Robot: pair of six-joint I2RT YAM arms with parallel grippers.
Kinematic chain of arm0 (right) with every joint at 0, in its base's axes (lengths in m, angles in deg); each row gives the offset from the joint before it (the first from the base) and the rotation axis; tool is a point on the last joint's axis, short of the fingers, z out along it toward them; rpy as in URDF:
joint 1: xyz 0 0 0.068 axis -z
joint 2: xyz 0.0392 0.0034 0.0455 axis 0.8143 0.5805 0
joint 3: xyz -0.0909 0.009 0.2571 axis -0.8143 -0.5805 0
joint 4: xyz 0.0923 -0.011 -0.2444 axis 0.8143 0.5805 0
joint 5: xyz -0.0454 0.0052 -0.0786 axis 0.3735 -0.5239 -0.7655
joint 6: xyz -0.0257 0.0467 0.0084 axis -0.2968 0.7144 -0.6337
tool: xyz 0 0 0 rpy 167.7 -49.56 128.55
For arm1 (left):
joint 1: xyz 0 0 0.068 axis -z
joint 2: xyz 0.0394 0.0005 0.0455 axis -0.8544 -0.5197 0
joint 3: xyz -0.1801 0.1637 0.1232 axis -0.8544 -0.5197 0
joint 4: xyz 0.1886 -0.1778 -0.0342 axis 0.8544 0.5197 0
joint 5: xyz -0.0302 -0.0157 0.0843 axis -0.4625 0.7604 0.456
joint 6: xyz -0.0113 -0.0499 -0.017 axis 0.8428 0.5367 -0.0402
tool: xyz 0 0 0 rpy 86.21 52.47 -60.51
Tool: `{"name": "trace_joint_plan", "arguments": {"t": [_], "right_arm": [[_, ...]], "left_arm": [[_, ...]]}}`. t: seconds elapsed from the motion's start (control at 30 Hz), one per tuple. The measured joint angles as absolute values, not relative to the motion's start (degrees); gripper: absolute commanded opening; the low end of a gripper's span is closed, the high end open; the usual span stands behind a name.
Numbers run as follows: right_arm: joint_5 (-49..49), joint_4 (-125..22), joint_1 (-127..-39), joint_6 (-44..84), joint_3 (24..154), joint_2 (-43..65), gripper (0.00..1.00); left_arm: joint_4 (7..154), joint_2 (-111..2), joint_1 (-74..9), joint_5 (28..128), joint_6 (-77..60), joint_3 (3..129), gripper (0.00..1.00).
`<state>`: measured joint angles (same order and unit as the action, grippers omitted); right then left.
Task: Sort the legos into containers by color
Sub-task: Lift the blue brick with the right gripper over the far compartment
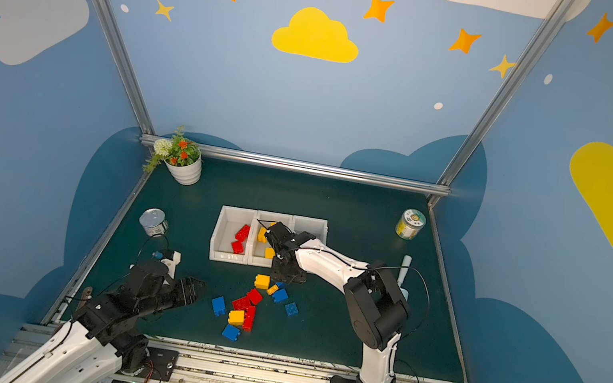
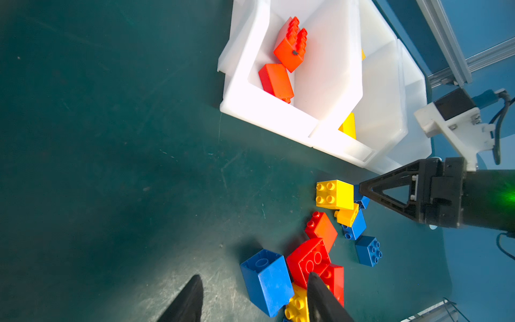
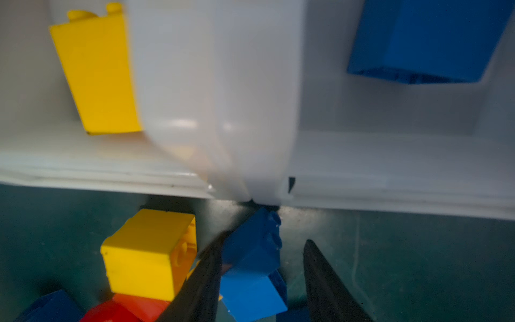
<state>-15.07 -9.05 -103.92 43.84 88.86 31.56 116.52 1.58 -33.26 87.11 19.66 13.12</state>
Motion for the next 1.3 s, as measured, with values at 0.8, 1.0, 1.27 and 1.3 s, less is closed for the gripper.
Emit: {"name": "trace_joint_plan", "arguments": {"t": [0.8, 1.0, 1.27, 1.3], "right_arm": [[-16.0, -10.1, -104.0, 44.8, 82.8, 26.6, 0.04], [-17.6, -7.1, -102.2, 41.2, 83.7, 19.0, 0.05], [-17.6, -5.6, -91.6, 32.1, 93.4, 21.1, 0.07], [-17.5, -5.6, -90.9, 31.2, 94.8, 22.5, 0.08]], "left_arm": [[117.0, 1.6, -32.9, 87.1, 19.7, 13.1, 0.6], [117.0, 1.4, -32.8, 87.1, 19.7, 13.1, 0.6], [116.9, -2.5, -32.3, 86.9, 19.4, 13.2, 0.6], [116.8, -3.1, -32.1, 86.9, 19.3, 13.3, 0.6]]}}
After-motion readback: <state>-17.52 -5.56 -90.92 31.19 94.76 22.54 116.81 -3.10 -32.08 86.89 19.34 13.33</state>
